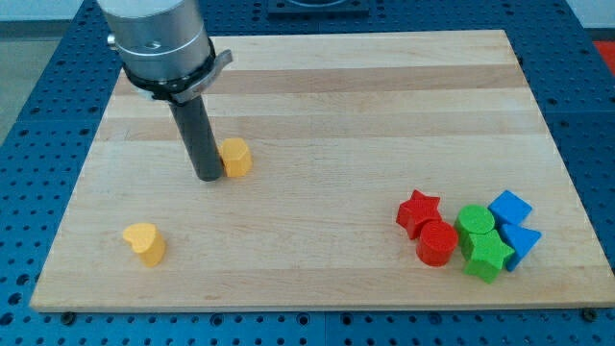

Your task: Move the hexagon into the green circle

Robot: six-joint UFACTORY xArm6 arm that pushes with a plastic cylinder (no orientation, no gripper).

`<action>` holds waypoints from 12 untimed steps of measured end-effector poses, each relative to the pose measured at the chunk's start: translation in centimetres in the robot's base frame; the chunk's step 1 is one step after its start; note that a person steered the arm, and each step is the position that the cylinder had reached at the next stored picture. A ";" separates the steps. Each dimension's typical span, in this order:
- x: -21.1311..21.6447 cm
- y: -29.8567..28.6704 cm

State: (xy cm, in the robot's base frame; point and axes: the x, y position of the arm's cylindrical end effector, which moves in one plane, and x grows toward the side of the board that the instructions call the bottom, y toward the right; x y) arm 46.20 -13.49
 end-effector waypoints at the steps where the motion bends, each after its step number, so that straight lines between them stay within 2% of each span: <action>1: 0.4 -2.6; 2: -0.1 -4.3; 3: -2.6 -2.1; 5: -3.9 13.9; 6: -3.4 13.7; 7: -3.2 8.6; 8: -2.1 6.4; 9: 0.3 7.0; 10: 1.4 12.0; 11: 1.5 11.8; 12: 1.5 5.6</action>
State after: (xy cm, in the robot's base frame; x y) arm 47.69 -7.86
